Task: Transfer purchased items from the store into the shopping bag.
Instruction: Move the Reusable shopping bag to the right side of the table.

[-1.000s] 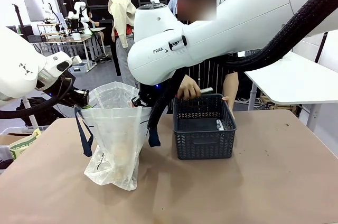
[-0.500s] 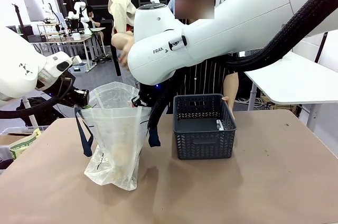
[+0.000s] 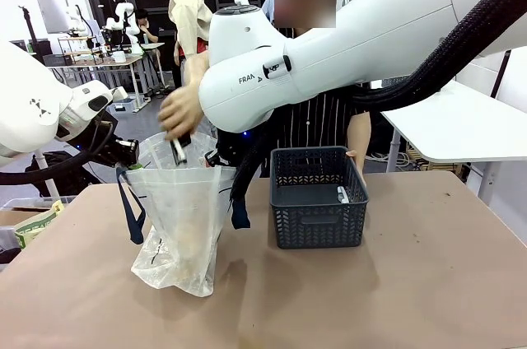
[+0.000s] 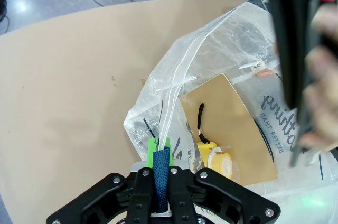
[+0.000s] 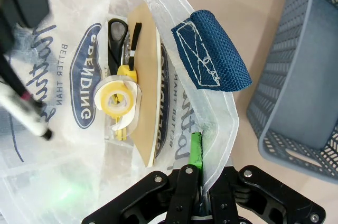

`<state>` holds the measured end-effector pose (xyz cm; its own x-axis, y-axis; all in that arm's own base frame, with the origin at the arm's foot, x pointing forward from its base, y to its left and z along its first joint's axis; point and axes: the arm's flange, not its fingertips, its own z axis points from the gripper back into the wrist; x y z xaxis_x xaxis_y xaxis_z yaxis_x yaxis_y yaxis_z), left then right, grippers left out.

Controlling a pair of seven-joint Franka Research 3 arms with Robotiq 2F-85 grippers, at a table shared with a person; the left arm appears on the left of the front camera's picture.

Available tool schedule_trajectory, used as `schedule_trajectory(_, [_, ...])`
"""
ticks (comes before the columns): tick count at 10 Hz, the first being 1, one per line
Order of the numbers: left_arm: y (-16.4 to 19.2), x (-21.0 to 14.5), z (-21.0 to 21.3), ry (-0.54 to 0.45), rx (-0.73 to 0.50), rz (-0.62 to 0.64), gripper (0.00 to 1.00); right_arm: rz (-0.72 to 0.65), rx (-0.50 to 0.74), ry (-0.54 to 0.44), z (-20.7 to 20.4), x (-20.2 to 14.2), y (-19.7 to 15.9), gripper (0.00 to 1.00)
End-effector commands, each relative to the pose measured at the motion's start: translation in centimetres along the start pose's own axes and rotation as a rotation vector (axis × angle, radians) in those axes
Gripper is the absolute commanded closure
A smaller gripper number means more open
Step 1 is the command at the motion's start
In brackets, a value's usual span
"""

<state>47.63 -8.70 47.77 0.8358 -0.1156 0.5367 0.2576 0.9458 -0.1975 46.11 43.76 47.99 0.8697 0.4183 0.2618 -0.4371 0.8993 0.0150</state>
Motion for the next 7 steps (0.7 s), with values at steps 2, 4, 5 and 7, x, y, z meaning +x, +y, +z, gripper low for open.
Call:
schedule_trajectory(2, [0.2, 0.13, 0.06, -0.005, 0.003, -0.007, 1.0, -0.016, -0.002, -0.002, -0.05, -0.2, 0.02, 1.0])
schedule_trajectory(4, [0.2, 0.13, 0.06, -0.005, 0.003, -0.007, 1.0, -0.016, -0.002, -0.002, -0.05, -0.2, 0.02, 1.0])
schedule_trajectory(5, [0.2, 0.13, 0.06, -0.005, 0.003, -0.007, 1.0, -0.016, -0.002, -0.002, -0.05, -0.2, 0.02, 1.0])
schedule_trajectory(7, [0.2, 0.13, 0.06, -0.005, 0.003, -0.007, 1.0, -0.016, -0.002, -0.002, -0.05, -0.2, 0.02, 1.0])
